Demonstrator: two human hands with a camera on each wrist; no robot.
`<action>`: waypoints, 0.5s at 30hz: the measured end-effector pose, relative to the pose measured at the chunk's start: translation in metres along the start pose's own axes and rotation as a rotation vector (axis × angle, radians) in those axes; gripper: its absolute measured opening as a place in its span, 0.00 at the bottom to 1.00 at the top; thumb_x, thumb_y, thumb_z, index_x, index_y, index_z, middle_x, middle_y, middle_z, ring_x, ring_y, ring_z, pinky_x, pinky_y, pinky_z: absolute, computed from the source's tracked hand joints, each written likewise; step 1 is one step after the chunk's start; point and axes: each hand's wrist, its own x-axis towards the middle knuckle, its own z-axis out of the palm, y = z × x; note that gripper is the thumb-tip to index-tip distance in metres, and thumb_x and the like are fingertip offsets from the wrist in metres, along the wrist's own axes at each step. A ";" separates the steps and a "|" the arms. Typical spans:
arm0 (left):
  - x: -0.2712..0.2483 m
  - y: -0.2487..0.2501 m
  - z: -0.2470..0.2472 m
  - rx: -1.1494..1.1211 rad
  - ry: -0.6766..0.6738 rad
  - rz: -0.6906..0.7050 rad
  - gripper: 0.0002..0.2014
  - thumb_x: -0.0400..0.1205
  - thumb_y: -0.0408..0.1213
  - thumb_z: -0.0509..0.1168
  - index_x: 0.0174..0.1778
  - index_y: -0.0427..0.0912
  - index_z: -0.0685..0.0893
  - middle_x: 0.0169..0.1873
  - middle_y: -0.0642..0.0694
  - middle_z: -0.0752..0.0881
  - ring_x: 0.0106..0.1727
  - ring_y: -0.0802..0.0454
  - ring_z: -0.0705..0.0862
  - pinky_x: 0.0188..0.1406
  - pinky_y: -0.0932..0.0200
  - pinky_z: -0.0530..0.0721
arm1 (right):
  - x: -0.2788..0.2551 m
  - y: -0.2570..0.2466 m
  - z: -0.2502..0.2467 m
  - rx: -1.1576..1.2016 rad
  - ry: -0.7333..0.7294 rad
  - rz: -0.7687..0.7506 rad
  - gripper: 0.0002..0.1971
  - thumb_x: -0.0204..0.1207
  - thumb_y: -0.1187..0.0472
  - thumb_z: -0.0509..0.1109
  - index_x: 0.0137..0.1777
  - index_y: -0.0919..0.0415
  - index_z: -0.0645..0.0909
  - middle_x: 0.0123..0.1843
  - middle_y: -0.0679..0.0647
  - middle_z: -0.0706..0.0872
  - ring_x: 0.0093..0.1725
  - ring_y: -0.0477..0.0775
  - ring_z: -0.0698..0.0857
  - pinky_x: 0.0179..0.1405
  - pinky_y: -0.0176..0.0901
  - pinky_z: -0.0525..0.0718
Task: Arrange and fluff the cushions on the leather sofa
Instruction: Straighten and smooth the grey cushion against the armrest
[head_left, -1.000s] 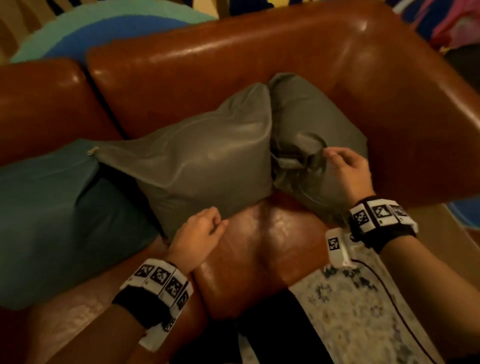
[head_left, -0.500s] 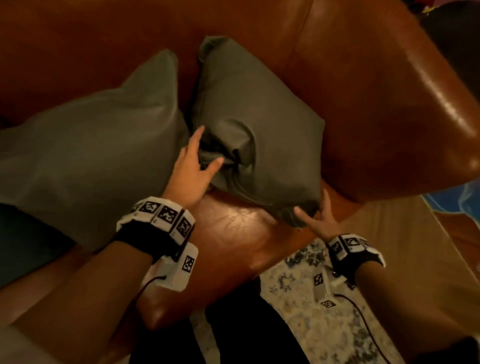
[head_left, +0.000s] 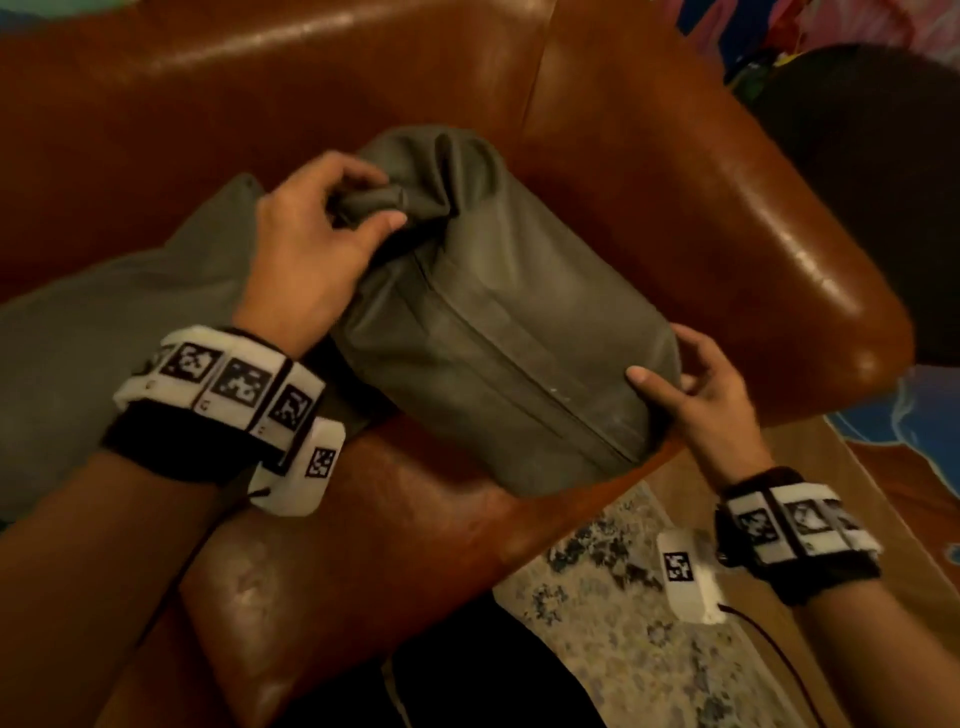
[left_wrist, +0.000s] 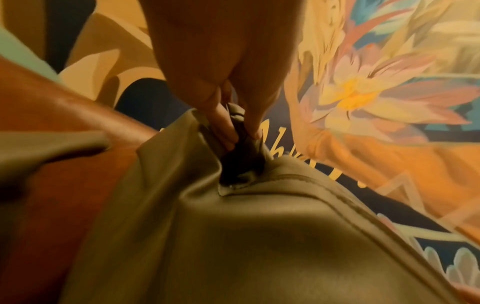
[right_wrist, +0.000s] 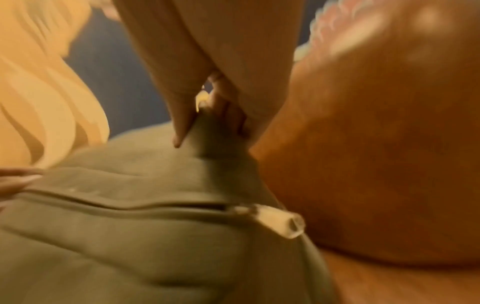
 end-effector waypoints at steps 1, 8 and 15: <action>0.009 0.008 0.003 -0.074 -0.026 0.002 0.16 0.78 0.36 0.73 0.60 0.47 0.81 0.56 0.52 0.83 0.51 0.67 0.82 0.55 0.76 0.78 | -0.004 -0.010 -0.009 0.030 -0.024 -0.008 0.30 0.75 0.66 0.75 0.73 0.44 0.71 0.45 0.56 0.93 0.44 0.47 0.93 0.44 0.41 0.92; -0.026 -0.024 0.065 0.049 -0.398 -0.288 0.47 0.77 0.50 0.72 0.84 0.62 0.47 0.85 0.41 0.41 0.86 0.46 0.48 0.80 0.63 0.53 | -0.013 0.043 -0.024 0.269 0.121 0.289 0.30 0.78 0.74 0.69 0.78 0.54 0.67 0.54 0.60 0.92 0.45 0.52 0.92 0.43 0.47 0.91; -0.043 -0.021 0.093 -0.424 -0.318 -0.456 0.49 0.73 0.51 0.76 0.82 0.70 0.48 0.83 0.56 0.61 0.80 0.56 0.66 0.80 0.47 0.67 | -0.023 0.050 -0.056 0.342 0.246 0.333 0.19 0.82 0.69 0.66 0.69 0.51 0.74 0.44 0.51 0.93 0.43 0.50 0.92 0.35 0.41 0.90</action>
